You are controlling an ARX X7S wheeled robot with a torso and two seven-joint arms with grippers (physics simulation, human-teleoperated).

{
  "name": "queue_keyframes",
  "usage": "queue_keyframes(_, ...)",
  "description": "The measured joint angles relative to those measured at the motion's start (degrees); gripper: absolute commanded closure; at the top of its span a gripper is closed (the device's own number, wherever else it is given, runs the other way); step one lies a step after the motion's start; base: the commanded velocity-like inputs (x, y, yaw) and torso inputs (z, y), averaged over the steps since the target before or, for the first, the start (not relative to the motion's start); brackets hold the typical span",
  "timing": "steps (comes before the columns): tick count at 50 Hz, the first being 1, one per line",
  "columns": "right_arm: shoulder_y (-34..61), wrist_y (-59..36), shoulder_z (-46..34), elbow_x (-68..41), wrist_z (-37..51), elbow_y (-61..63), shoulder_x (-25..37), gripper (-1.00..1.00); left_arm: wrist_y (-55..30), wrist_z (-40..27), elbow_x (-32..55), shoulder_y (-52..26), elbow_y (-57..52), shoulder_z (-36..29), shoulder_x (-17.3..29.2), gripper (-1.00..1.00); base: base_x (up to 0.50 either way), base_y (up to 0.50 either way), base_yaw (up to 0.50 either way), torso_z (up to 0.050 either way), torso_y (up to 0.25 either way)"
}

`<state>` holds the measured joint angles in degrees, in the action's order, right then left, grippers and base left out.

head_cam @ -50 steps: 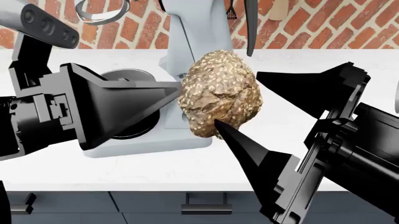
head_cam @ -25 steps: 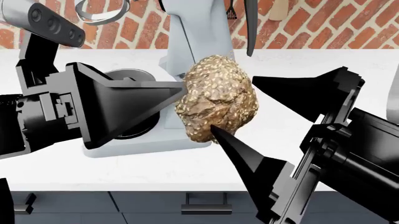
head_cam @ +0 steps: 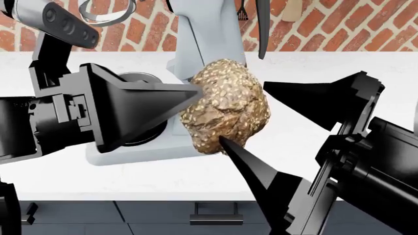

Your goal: Place the bread in the stand mixer bowl.

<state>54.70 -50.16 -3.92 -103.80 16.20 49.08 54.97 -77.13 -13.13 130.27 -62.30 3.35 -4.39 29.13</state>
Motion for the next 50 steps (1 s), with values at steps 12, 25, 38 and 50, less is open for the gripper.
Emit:
queue_keyframes(12,-0.2,0.0,-0.1,0.7,-0.2,-0.3,-0.4,1.00,-0.1,1.4,-0.8,-0.6,0.3,-0.9,-1.3,-1.00,0.00,0.00,0.00,0.000,0.000)
queue_keyframes(25,-0.4,0.2,-0.3,1.4,-0.2,-0.3,-0.9,1.00,-0.4,3.4,-2.3,-1.1,0.9,-1.8,-3.1,-1.00,0.00,0.00,0.00,0.000,0.000)
queue_keyframes(38,0.0,0.5,-0.3,1.0,0.1,0.0,-0.9,1.00,-1.1,6.1,-6.2,-1.8,2.0,-2.6,-5.3,-1.00,0.00,0.00,0.00,0.000,0.001)
queue_keyframes(50,-0.4,0.6,-0.4,1.9,0.4,-0.2,-0.8,1.00,-0.8,9.2,-9.6,-2.0,1.2,-1.8,-6.6,1.00,0.00,0.00,0.00,0.000,0.000)
